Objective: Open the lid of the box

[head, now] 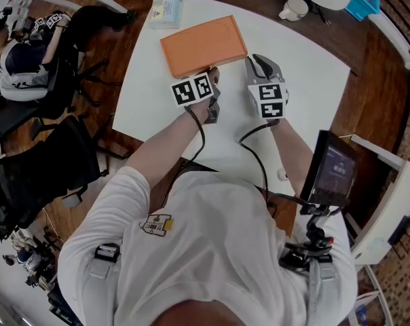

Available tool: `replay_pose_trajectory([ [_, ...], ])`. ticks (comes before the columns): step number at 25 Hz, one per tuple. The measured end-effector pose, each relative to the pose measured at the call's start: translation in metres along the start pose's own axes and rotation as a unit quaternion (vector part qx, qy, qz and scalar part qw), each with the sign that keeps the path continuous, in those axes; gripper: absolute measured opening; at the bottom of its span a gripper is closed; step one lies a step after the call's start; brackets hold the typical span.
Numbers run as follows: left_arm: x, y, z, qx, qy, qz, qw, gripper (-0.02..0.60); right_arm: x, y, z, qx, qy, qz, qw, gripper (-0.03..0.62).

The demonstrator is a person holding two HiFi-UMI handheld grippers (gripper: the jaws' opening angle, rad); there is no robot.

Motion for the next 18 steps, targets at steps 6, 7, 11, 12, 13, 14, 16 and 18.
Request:
replay_pose_trajectory([
  [6,0.007,-0.001,-0.007,-0.010,0.004,-0.006,0.9999,0.064,0.005,0.018,0.013,-0.034,-0.044,0.029,0.998,0.011],
  [7,0.007,-0.003,-0.011,-0.013,0.006,-0.008,0.9999,0.064,0.005,0.017,0.011,-0.033,-0.046,0.027,0.998,0.008],
  [11,0.011,-0.010,-0.022,-0.013,0.005,-0.009,0.9999,0.064,0.008,0.018,0.010,-0.041,-0.048,0.029,0.998,0.009],
  [12,0.011,-0.011,-0.024,-0.013,0.003,-0.007,0.9999,0.064,0.008,0.018,0.010,-0.044,-0.048,0.033,0.997,0.011],
  [13,0.011,-0.012,-0.025,-0.014,0.002,-0.006,0.9999,0.064,0.008,0.018,0.010,-0.047,-0.046,0.037,0.997,0.011],
  [14,0.011,-0.012,-0.026,-0.015,0.001,-0.005,0.9999,0.064,0.008,0.018,0.010,-0.051,-0.042,0.043,0.997,0.011],
  [16,0.010,-0.010,-0.027,-0.016,0.003,0.000,0.9999,0.064,0.007,0.018,0.009,-0.060,-0.037,0.057,0.996,0.011],
  [18,0.010,-0.009,-0.028,-0.014,0.001,0.007,0.9999,0.064,0.009,0.019,0.009,-0.068,-0.035,0.071,0.995,0.014],
])
Point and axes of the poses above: the fingertips, and each gripper's own axes: y forward along the fingers, x to its right, z out of its top, the point moved 1 cm from there along -y, backward along the fingers, and after that the axes turned 7 degrees about z, right-handed, at the moved point
